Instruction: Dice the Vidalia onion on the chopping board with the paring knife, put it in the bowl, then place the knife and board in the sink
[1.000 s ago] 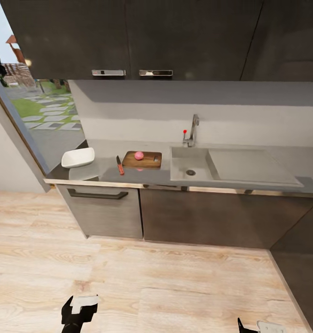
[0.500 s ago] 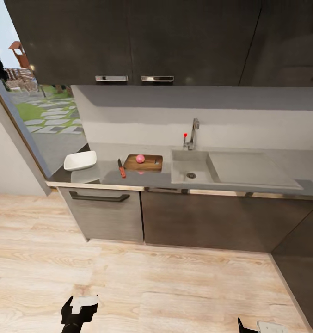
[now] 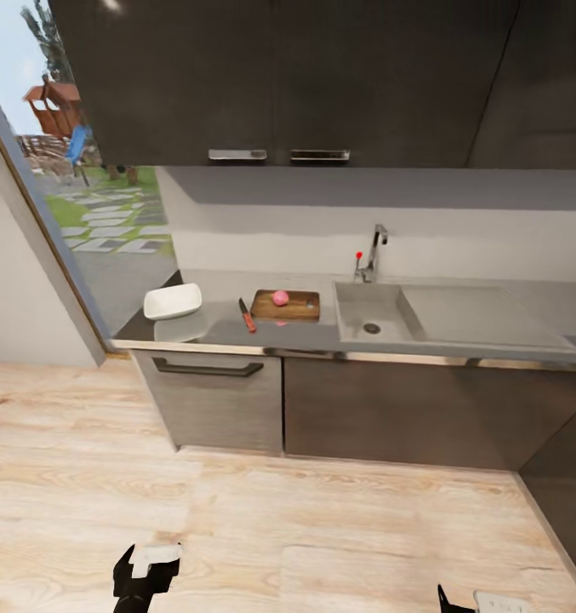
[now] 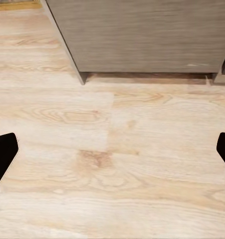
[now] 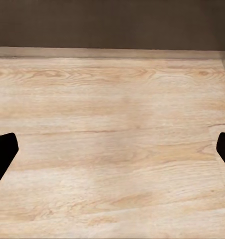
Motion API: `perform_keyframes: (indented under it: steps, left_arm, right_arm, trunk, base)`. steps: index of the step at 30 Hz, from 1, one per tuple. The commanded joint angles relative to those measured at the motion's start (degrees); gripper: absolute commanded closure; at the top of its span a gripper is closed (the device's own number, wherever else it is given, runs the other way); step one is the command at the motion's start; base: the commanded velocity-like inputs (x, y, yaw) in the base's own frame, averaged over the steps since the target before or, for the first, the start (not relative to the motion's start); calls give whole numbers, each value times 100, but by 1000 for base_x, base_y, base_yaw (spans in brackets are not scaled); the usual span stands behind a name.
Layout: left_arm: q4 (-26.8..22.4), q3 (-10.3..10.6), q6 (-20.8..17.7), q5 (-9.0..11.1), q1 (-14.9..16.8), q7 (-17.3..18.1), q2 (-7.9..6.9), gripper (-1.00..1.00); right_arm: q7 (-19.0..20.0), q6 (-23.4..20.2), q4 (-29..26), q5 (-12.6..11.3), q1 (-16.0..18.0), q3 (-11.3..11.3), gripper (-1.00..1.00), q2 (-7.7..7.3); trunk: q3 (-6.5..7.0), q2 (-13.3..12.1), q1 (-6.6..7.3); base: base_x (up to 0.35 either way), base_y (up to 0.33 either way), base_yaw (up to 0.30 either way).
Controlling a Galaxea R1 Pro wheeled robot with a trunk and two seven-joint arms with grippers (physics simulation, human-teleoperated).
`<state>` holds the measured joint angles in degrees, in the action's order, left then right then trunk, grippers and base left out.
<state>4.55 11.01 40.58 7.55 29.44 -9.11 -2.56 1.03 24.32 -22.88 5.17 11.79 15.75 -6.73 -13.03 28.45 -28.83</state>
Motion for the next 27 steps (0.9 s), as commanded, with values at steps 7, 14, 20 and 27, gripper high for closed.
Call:
perform_keyframes:
  steps: [7, 14, 20, 27]
  left_arm:
    - [19, 50, 29, 53, 9, 6, 34, -100]
    - [19, 50, 27, 53, 9, 6, 44, -100]
    - [19, 50, 25, 53, 9, 6, 45, -100]
    - [19, 50, 26, 53, 9, 6, 45, -100]
  right_arm:
    - [11, 20, 1, 55, 4, 45, -100, 0]
    - [11, 20, 2, 55, 2, 44, -100, -1]
    - [11, 20, 2, 55, 5, 43, -100, 0]
    - [11, 20, 3, 55, 6, 44, -100, 2]
  trunk:
    - [53, 9, -3]
    - [111, 9, -3]
    - [161, 9, -3]
    - [219, 9, -3]
  base:
    - [82, 286, -68]
    - [143, 286, -148]
    - [220, 261, -155]
    - [246, 246, -155]
